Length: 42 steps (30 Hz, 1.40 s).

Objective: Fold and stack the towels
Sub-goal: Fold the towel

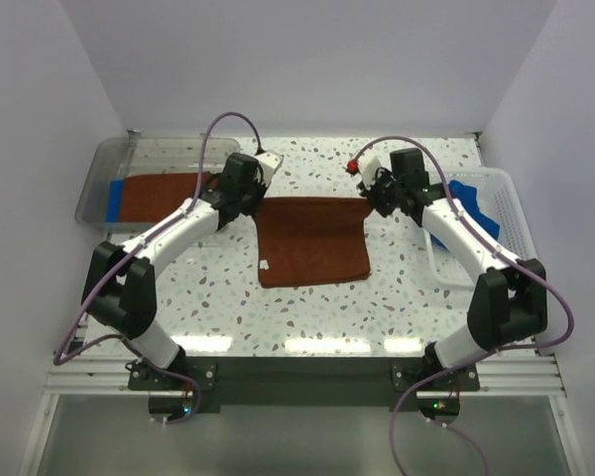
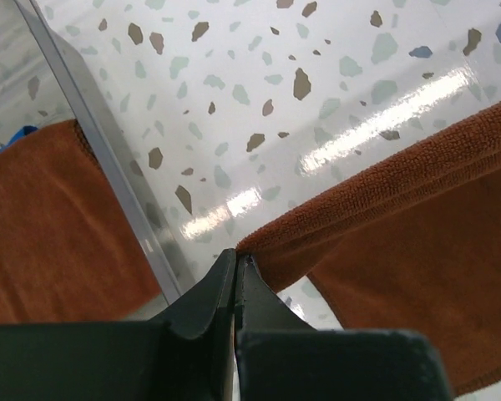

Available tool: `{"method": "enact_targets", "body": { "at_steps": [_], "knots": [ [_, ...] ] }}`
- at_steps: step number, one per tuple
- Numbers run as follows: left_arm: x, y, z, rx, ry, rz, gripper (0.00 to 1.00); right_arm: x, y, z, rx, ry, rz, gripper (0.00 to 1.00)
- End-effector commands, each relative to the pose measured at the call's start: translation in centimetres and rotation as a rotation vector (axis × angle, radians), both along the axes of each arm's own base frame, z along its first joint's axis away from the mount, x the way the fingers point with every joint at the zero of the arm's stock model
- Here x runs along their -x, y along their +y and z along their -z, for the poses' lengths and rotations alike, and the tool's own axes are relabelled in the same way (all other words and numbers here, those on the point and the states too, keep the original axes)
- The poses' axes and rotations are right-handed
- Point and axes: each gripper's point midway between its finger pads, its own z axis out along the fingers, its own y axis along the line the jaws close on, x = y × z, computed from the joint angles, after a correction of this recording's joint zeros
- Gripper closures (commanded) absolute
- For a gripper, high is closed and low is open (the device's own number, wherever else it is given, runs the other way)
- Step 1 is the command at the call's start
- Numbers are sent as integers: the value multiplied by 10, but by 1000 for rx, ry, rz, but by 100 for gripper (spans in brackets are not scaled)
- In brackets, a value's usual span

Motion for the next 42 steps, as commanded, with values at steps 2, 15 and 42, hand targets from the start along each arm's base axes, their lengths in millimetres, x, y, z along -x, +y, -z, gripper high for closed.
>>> {"method": "enact_targets", "body": {
  "at_steps": [2, 15, 42],
  "knots": [
    [38, 13, 11, 7, 81, -81, 100, 25, -30, 11, 105, 77, 140, 97],
    [93, 26, 49, 48, 186, -175, 100, 72, -34, 61, 182, 166, 284, 97],
    [146, -2, 93, 109, 349, -125, 96, 92, -28, 86, 130, 224, 294, 93]
  ]
}}
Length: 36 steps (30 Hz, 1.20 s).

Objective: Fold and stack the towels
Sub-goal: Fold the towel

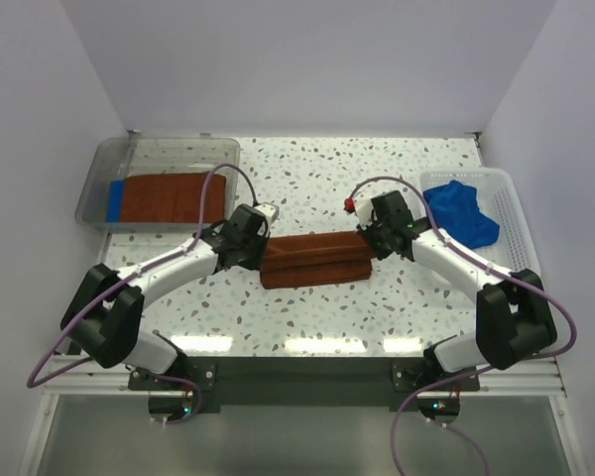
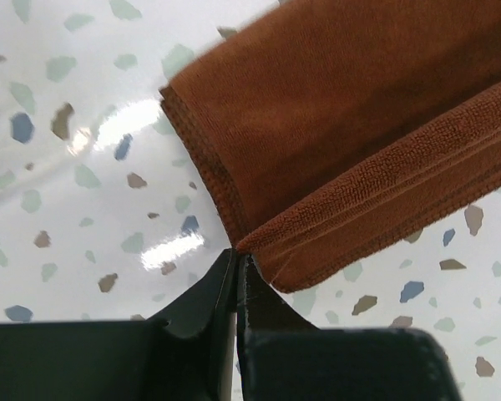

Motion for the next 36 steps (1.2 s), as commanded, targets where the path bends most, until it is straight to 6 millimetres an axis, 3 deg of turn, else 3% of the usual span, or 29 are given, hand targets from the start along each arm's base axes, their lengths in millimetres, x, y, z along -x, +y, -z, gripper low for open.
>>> {"method": "enact_targets", "body": {
  "at_steps": [1, 8, 12, 16, 17, 18, 21, 24, 29, 33, 36],
  "knots": [
    [23, 11, 21, -28, 77, -22, 93, 9, -15, 8, 40, 22, 54, 93],
    [35, 0, 31, -12, 99, -2, 87, 19, -11, 18, 29, 72, 41, 92],
    [41, -4, 30, -3, 106, 17, 70, 27, -9, 15, 18, 108, 28, 87],
    [46, -5, 24, 4, 106, 27, 54, 28, 1, -5, -43, 93, 24, 70],
    [47, -5, 17, 11, 100, 25, 50, 30, 3, -12, -65, 90, 26, 63],
    [47, -6, 12, 23, 97, 22, 41, 31, 4, -17, -80, 83, 29, 59],
    [47, -9, -12, 67, 70, 2, 29, 32, 10, -39, -149, 48, 67, 53],
    [43, -13, -43, 127, 27, -37, 27, 32, 16, -59, -234, -3, 116, 53],
    [26, -41, -90, 296, -41, -84, 30, 21, 21, -60, -361, -66, 269, 63],
    [7, -65, -95, 360, -66, -99, 42, 6, 26, -39, -385, -47, 347, 68],
    [-6, -79, -81, 355, -57, -105, 48, 1, 30, -25, -402, -23, 384, 68]
  ]
}}
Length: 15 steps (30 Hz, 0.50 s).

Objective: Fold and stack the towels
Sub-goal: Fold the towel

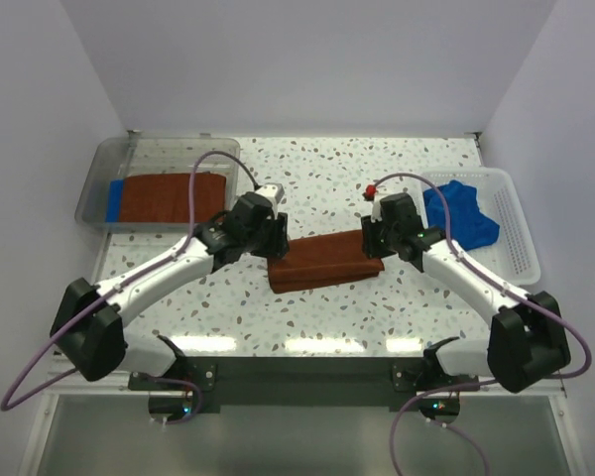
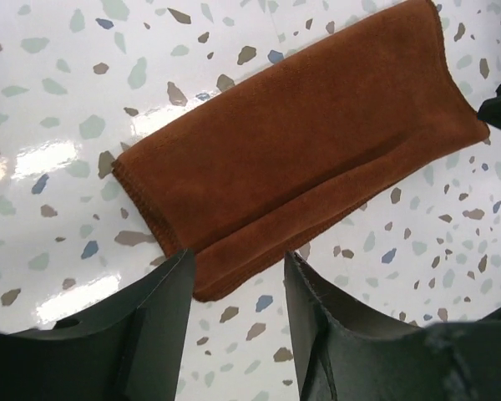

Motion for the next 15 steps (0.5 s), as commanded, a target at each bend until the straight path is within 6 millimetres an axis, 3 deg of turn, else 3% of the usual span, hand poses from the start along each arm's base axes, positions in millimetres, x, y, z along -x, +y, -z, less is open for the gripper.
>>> {"method": "enact_targets", "body": {
  "at_steps": [1, 5, 10, 15],
  "knots": [
    [-19, -26, 8, 48, 0, -23, 49, -14, 7, 15, -63, 15, 97, 67],
    [-3, -32, 49, -17, 79, -7, 56, -6, 6, 36, -63, 59, 116, 67],
    [39, -16, 97, -75, 172, 3, 63, 9, 7, 47, -87, 100, 107, 66],
    [66, 2, 115, -99, 218, -8, 63, 25, 7, 56, -98, 160, 101, 65]
  ]
}}
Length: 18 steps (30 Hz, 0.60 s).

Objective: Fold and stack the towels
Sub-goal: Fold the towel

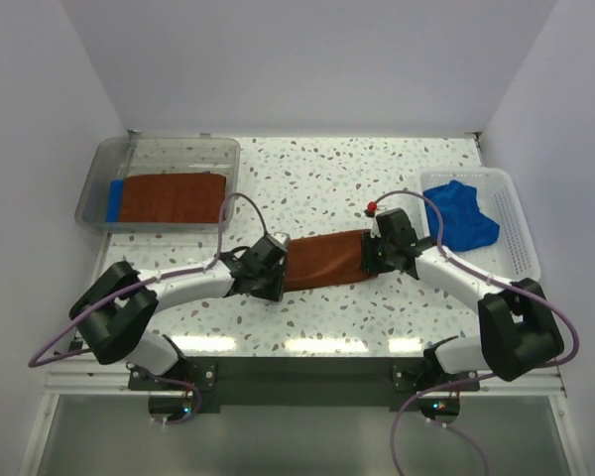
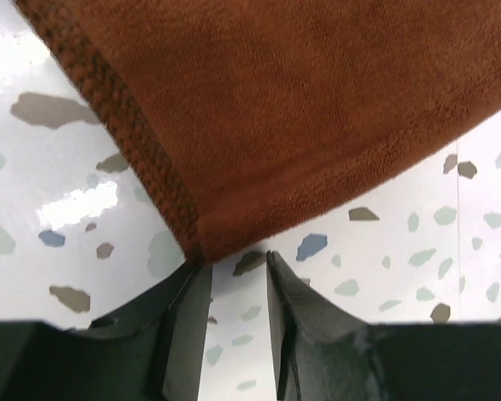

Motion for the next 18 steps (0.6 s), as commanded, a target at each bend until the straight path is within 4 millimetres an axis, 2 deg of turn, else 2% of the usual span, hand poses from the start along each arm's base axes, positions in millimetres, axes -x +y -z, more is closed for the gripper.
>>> {"method": "enact_targets", "body": {
  "at_steps": [1, 3, 6, 9, 10, 13, 15, 18],
  "knots": [
    [4, 2, -12, 51, -40, -39, 63, 3, 7, -8, -62, -13, 12, 65],
    [5, 5, -15, 48, -49, -48, 63, 6, 8, -10, -78, -15, 13, 65],
    [4, 8, -30, 60, -74, -60, 62, 7, 8, -19, -90, -33, 12, 64],
    [-7, -1, -63, 113, -129, -76, 59, 0, 7, -35, -88, -85, 11, 64],
    [-15, -8, -82, 147, -164, -83, 58, -3, 6, -39, -81, -101, 12, 64],
    [-33, -19, -105, 176, -211, -115, 58, -12, 5, -44, -68, -122, 30, 64],
    [-43, -24, -107, 167, -228, -132, 58, -14, 5, -41, -66, -109, 38, 64],
    [-58, -39, -91, 141, -211, -134, 64, -17, 0, -28, -66, -82, 84, 65]
  ]
}}
